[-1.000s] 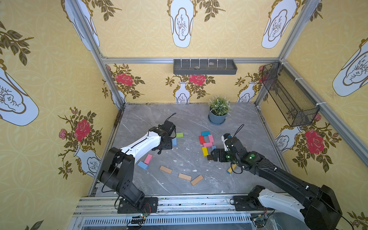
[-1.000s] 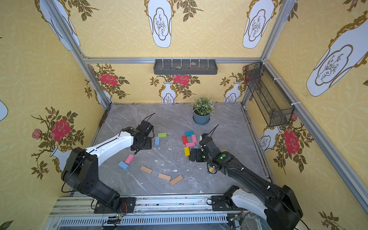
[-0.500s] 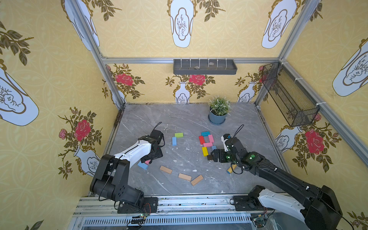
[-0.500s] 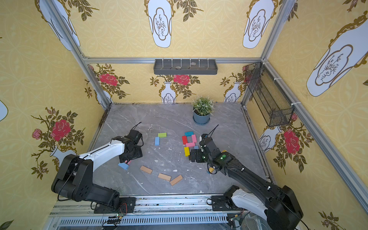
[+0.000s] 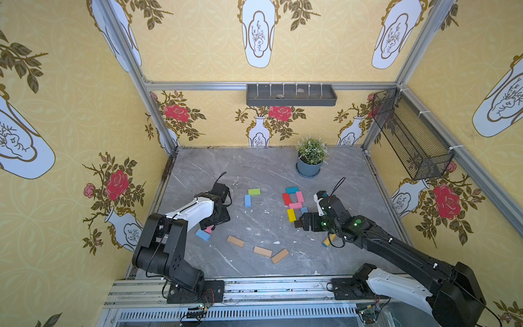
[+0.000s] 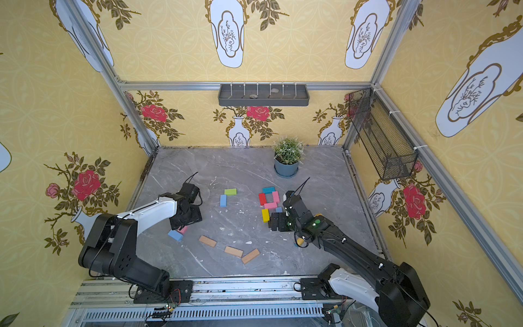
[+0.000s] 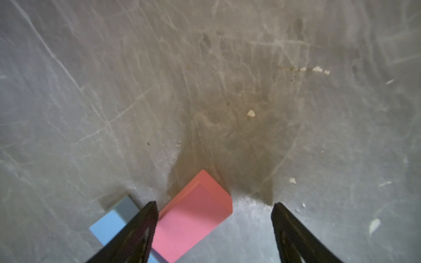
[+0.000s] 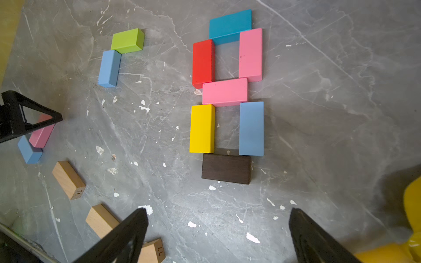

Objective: Assemble the number 8 with building blocks
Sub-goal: Pick up the building block from the center of the board.

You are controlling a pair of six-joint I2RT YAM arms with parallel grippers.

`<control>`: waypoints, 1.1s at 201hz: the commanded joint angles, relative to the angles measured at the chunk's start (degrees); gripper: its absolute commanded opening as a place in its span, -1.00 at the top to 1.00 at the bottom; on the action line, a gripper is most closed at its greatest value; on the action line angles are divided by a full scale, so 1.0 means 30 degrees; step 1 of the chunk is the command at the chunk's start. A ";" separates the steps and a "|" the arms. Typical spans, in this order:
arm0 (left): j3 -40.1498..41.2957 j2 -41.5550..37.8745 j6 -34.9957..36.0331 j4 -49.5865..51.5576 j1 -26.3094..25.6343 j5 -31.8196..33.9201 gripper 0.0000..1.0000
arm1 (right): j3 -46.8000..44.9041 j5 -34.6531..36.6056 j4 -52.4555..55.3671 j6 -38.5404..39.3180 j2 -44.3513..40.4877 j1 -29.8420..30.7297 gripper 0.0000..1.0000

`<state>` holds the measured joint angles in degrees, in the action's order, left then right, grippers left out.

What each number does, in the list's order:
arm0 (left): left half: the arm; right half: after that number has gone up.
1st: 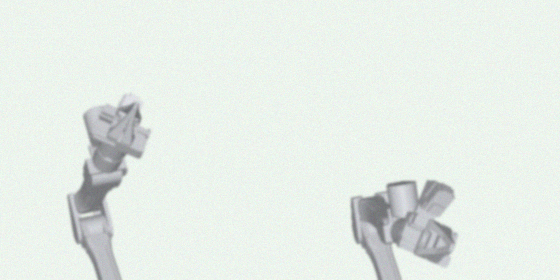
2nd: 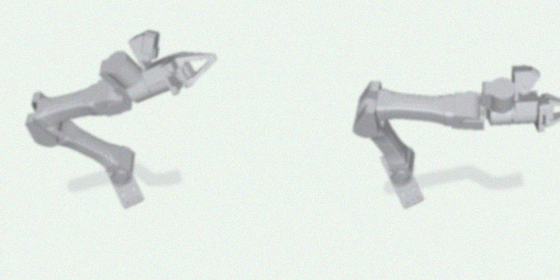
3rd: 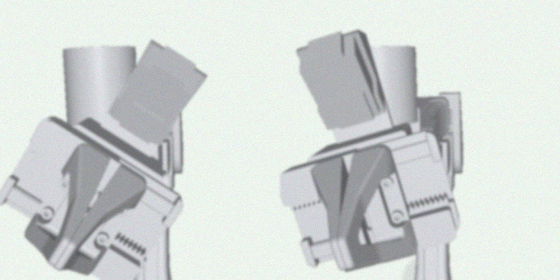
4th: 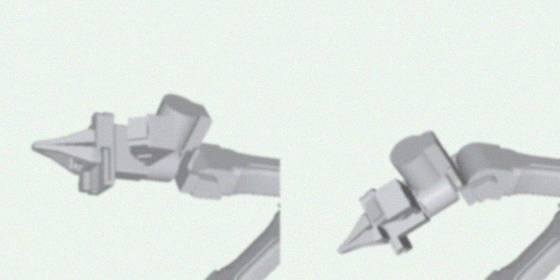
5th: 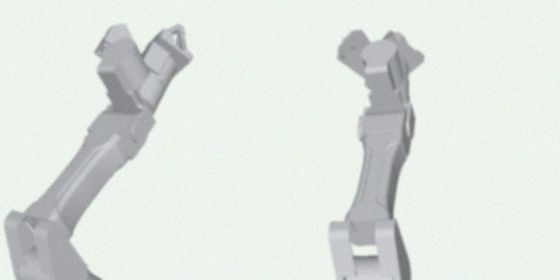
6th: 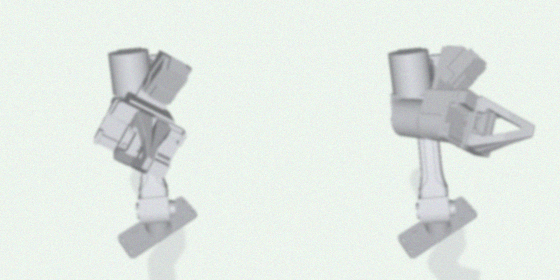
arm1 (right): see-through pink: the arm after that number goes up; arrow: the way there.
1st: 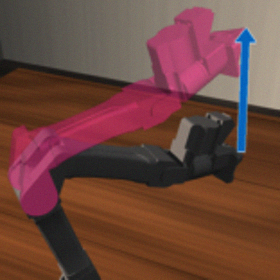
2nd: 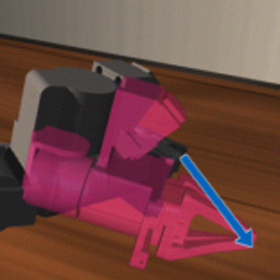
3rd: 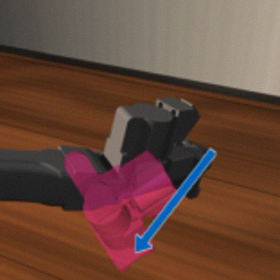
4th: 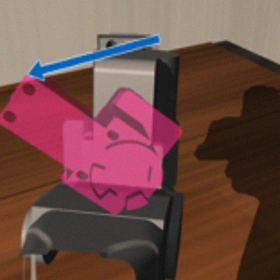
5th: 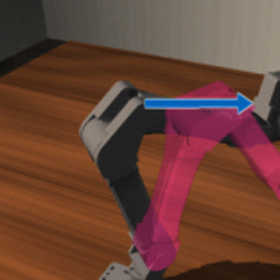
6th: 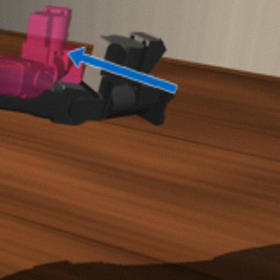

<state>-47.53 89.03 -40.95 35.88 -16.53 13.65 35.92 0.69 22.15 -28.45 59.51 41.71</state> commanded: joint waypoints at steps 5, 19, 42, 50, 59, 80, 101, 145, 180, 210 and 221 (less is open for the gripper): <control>-0.0082 0.0233 0.0290 -0.0182 0.0115 -0.0243 -0.59 | -0.0005 0.0061 -0.0780 0.0041 0.0113 0.0003 -0.98; -0.0039 0.0236 0.0293 -0.0178 0.0115 -0.0301 -0.56 | -0.0021 0.0065 -0.0787 0.0036 0.0145 0.0002 -0.98; 0.0182 0.0146 0.0331 -0.0414 0.0108 -0.0799 -0.49 | -0.0020 0.0038 -0.0793 0.0005 0.0247 0.0010 -0.98; 0.0308 0.0175 0.0332 -0.0516 0.0099 -0.1078 -0.43 | -0.0020 0.0058 -0.0829 0.0001 0.0278 0.0004 -0.98; 0.0464 0.0226 0.0342 -0.0631 0.0114 -0.1276 -0.37 | -0.0018 0.0047 -0.0829 0.0007 0.0291 -0.0004 -0.98; 0.0630 0.0100 0.0320 -0.0706 0.0090 -0.1458 -0.19 | -0.0015 0.0028 -0.0892 0.0012 0.0393 0.0001 -0.98; 0.0694 0.0003 0.0327 -0.0768 0.0030 -0.1587 -0.02 | -0.0021 -0.0037 -0.0933 -0.0032 0.0464 0.0004 -0.98; 0.0531 0.0072 0.0191 -0.0941 -0.0221 -0.1948 0.32 | -0.0019 -0.0054 -0.0976 -0.0068 0.0526 0.0008 -0.99; -0.0248 0.0763 -0.0032 -0.0915 -0.1232 -0.2034 0.61 | -0.0022 -0.0108 -0.0966 -0.0101 0.0555 0.0003 -0.98; -0.1764 0.1393 -0.0365 -0.0332 -0.2504 -0.1943 0.71 | 0.0004 -0.0112 -0.0922 -0.0134 0.0499 0.0011 -0.98; -0.2583 0.1492 -0.0440 0.0089 -0.3028 -0.1801 0.71 | 0.0009 -0.0106 -0.0888 -0.0150 0.0497 -0.0018 -0.98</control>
<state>-51.99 92.77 -41.01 34.09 -23.35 7.70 35.92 0.51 21.91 -28.67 61.08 41.71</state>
